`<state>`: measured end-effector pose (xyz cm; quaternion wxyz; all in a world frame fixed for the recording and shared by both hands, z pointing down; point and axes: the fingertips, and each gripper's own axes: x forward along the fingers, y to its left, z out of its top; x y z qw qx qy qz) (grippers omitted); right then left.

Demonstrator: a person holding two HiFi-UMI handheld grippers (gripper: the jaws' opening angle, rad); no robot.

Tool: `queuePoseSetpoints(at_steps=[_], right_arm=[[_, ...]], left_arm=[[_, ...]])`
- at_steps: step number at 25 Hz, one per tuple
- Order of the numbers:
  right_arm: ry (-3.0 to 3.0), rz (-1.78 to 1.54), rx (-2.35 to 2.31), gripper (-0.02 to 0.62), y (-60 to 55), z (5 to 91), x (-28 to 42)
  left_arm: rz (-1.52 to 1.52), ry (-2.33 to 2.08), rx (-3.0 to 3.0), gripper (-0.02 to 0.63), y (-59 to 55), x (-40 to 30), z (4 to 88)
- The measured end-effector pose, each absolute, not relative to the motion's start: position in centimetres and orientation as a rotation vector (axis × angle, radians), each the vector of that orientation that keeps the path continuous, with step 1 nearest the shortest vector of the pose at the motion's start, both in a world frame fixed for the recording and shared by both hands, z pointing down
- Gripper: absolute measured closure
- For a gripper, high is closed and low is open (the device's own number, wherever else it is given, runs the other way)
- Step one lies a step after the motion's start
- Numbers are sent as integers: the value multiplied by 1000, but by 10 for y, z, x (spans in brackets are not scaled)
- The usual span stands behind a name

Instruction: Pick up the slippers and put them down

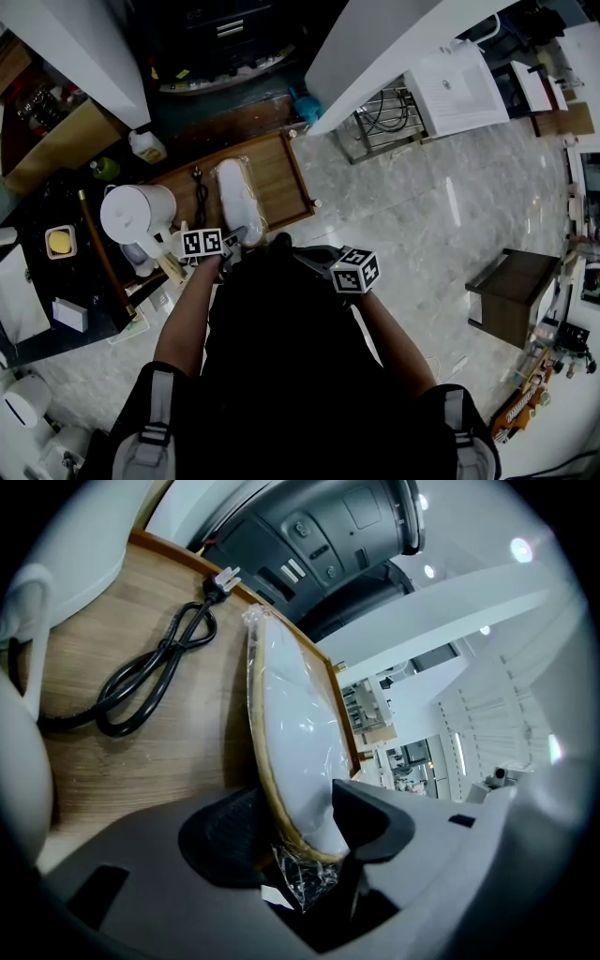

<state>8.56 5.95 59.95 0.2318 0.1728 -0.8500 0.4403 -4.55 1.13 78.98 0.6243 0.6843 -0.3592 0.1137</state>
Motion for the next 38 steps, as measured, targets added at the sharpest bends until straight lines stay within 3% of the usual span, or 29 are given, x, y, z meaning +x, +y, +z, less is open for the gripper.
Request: queuePoseSetpoints(at_steps=[5, 14, 38], right_arm=[[-2337, 1207, 471, 588, 58, 599, 84], [-2339, 1203, 461, 588, 57, 603, 79], [-2344, 1197, 444, 588, 54, 603, 68]], left_arm=[[251, -820, 1570, 425, 13, -50, 789], [167, -816, 1547, 470, 11, -51, 789], [16, -721, 1576, 510, 8, -38, 764]])
